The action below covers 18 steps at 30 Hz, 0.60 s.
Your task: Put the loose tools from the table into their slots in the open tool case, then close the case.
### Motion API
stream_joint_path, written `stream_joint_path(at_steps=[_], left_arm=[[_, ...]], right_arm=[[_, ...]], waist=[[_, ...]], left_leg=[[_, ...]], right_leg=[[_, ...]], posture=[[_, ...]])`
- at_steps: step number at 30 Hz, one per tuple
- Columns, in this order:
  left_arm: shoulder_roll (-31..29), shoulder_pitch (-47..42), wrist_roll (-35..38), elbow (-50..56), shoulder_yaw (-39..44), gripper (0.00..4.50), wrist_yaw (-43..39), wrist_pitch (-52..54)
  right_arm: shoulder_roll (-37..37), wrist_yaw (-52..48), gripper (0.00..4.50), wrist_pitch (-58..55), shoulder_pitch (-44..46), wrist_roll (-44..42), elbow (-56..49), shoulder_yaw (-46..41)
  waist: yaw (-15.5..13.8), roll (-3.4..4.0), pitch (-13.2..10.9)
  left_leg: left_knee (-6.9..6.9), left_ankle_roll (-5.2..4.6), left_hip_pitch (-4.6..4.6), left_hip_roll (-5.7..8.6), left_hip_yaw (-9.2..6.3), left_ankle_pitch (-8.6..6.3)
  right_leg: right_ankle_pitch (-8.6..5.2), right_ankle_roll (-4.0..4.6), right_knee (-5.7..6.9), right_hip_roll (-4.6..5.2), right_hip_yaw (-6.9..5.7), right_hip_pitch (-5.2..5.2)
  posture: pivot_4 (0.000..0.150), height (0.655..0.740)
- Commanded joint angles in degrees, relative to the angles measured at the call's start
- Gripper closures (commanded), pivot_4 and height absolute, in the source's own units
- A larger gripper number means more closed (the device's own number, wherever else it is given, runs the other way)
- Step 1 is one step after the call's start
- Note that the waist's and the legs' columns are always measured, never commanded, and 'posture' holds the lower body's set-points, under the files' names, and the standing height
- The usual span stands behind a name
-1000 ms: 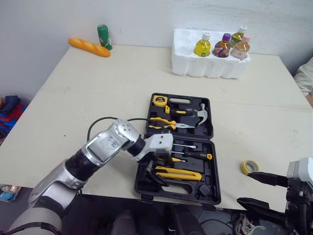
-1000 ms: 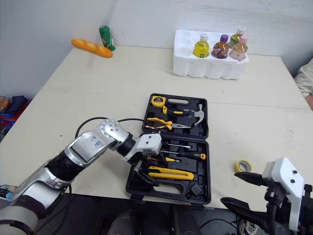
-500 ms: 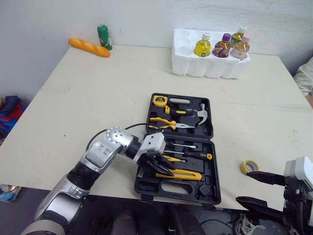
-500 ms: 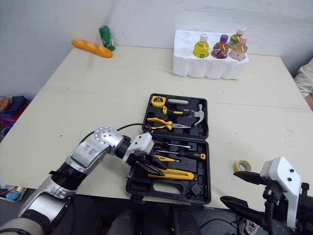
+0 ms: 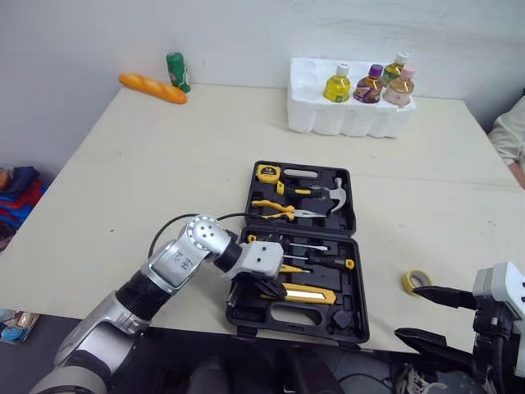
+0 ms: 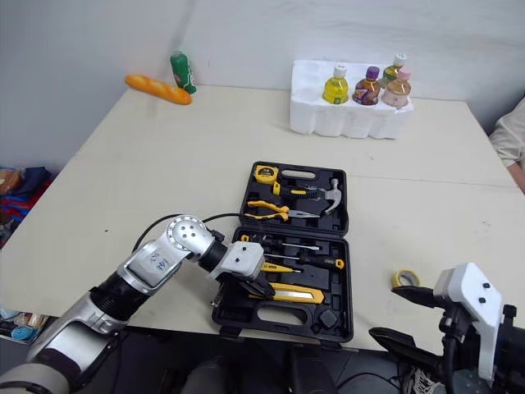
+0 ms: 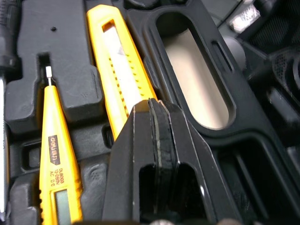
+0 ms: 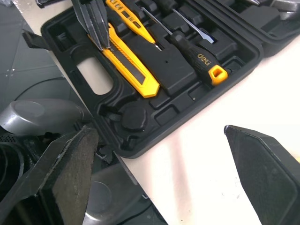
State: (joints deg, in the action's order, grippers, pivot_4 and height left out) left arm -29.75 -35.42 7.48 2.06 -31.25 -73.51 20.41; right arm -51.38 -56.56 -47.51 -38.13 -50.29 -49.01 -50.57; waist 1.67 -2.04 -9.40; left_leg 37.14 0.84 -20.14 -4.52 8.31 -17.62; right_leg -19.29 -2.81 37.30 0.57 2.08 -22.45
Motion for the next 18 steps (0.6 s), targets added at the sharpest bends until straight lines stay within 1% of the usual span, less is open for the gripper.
stream_joint_path(at_steps=[1, 2, 4, 5, 6, 10, 12, 13, 16, 18], left_arm=[[0.07, 2.23, 7.22, 2.2, 6.62, 4.48, 0.56, 7.26], [-0.1, 2.47, 9.23, 3.18, 8.32, 4.48, 0.24, 8.95], [-3.38, 3.38, 16.57, 5.46, 15.25, 3.86, -2.01, 14.9], [-5.2, 3.86, 19.18, 5.84, 18.54, 3.72, -2.47, 17.1], [-7.27, 4.45, 21.0, 5.35, 21.9, 3.34, -2.4, 18.72], [-14.36, 7.55, 23.72, 0.54, 31.75, 1.39, -0.45, 22.53], [-17.33, 9.8, 23.33, -3.27, 36.32, 0.41, 0.81, 22.2], [-18.26, 10.81, 22.86, -4.59, 37.89, 0.04, 1.54, 21.49], [-22.42, 13.96, 20.11, -12.43, 43.09, 0.04, 3.53, 16.67], [-24.16, 15.78, 18.36, -16.05, 45.16, 0.04, 5.05, 13.44]], right_arm=[[0.64, 0.62, 0.0, 1.06, 0.11, 0.97, 0.61, -0.89], [0.82, 0.67, 0.0, 1.21, 0.08, 1.21, 0.85, -0.96], [1.63, 0.78, 0.0, 1.96, -0.08, 2.64, 3.06, -2.46], [2.08, 0.76, 0.0, 2.34, -0.26, 3.38, 4.35, -3.52], [2.65, 0.62, 0.0, 2.81, -0.6, 4.18, 6.11, -4.96], [5.36, -2.08, 0.0, 6.51, -4.55, 8.91, 14.38, -10.19], [6.8, -2.94, 0.0, 9.98, -6.9, 12.55, 19.29, -11.92], [7.21, -3.28, 0.0, 11.5, -7.62, 13.85, 21.55, -12.47], [7.62, -2.37, 0.0, 17.22, -7.91, 18.67, 29.96, -14.21], [7.24, -2.09, 0.0, 18.65, -7.06, 19.2, 33.06, -15.53]], waist=[[0.12, -0.01, -0.01], [0.25, 0.0, -0.02], [0.3, -0.03, -0.07], [0.3, -0.04, -0.09], [0.29, -0.03, -0.09], [0.09, 0.09, -0.09], [0.06, 0.1, -0.09], [0.07, 0.09, -0.1], [0.07, 0.01, -0.14], [0.17, 0.0, -0.16]], left_leg=[[0.01, -0.01, -0.04, 0.0, 0.0, 0.0], [0.01, -0.01, -0.06, -0.01, 0.0, 0.01], [0.01, 0.02, -0.06, -0.04, 0.0, 0.02], [0.03, 0.06, -0.09, -0.05, -0.01, 0.04], [0.01, 0.13, -0.15, -0.07, -0.02, 0.08], [-0.09, 0.22, -0.14, -0.06, -0.02, 0.09], [-0.1, 0.2, -0.15, -0.05, 0.01, -0.01], [-0.1, 0.19, -0.15, -0.05, 0.01, -0.05], [-0.11, 0.13, -0.2, -0.06, 0.11, -0.22], [-0.11, 0.13, -0.24, -0.05, 0.14, -0.24]], right_leg=[[0.0, 0.0, -0.01, 0.0, 0.0, -0.04], [0.0, 0.0, 0.01, -0.02, 0.0, -0.09], [-0.01, 0.03, 0.06, -0.03, -0.02, -0.24], [-0.02, 0.03, 0.12, -0.05, -0.02, -0.42], [-0.02, 0.04, 0.14, -0.06, -0.04, -0.52], [-0.06, 0.1, 0.17, -0.04, -0.06, -0.62], [-0.14, 0.1, 0.12, -0.02, -0.06, -0.63], [-0.16, 0.09, 0.1, -0.01, -0.06, -0.62], [-0.19, 0.12, 0.02, 0.1, -0.09, -0.72], [-0.19, 0.13, 0.01, 0.14, -0.09, -0.81]], posture=[[0.15, 0.7339], [0.15, 0.7339], [0.15, 0.7339], [0.15, 0.7339], [0.15, 0.7339], [0.15, 0.7339], [0.15, 0.7339], [0.15, 0.7339], [0.15, 0.7339], [0.15, 0.7339]])
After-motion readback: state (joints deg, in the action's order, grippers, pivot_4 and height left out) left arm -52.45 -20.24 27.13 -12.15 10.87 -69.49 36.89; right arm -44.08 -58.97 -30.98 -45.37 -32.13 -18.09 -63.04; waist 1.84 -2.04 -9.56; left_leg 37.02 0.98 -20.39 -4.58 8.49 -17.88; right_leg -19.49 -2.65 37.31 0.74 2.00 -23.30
